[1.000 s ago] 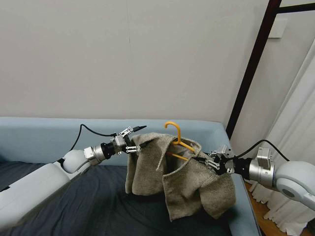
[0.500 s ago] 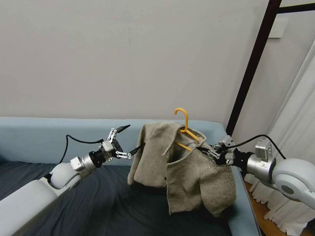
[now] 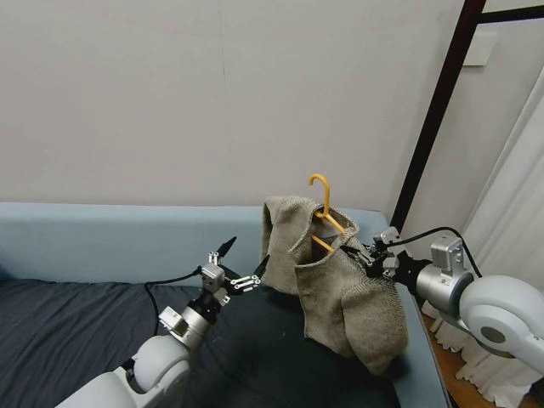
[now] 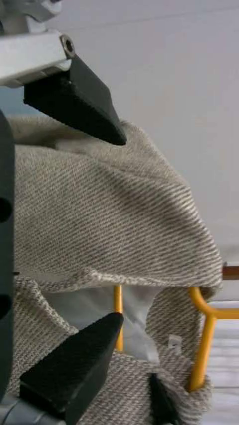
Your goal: Pick up the clothes from the sofa and hang them on the clothes hanger.
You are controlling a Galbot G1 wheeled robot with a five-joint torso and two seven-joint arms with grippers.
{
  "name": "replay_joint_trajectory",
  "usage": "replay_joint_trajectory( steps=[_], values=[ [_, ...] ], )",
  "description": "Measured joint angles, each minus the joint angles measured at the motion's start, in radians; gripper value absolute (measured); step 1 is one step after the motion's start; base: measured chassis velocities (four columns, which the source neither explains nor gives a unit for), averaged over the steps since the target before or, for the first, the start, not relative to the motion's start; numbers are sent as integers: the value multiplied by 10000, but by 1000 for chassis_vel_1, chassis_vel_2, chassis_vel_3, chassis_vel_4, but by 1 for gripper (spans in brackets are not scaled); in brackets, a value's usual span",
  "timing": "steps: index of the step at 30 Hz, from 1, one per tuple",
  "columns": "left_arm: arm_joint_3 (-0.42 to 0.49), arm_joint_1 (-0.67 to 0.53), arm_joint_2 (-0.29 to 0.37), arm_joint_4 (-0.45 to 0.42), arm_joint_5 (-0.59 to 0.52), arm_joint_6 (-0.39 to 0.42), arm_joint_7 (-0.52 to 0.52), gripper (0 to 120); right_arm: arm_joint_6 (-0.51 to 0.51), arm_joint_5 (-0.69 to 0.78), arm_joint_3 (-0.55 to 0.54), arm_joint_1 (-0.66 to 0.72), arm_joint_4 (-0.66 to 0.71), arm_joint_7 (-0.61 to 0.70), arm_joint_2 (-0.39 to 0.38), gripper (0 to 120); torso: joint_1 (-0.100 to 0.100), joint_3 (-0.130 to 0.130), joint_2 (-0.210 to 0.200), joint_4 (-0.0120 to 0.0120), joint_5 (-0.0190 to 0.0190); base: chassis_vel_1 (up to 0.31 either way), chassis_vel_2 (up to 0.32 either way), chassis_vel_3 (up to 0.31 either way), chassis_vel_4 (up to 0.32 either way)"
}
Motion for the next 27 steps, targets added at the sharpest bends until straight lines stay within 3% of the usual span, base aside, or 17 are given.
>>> replay_joint_trajectory(
  steps=[9,15,27],
  values=[
    [889,-599,-628,754,318,23,31,95,-311,793,108,-80,279,486,15,8,0,0,0,1,2,0,0,0,0],
    [1086,-714,-1003,1130,500,67,10,84,-466,1086,116,-11,419,613,30,8,0,0,0,2,1,0,0,0,0],
    [1353,-1105,-1306,1540,646,70,11,36,-500,1218,109,-11,523,663,23,8,0,1,0,1,1,0,0,0,0]
  ],
)
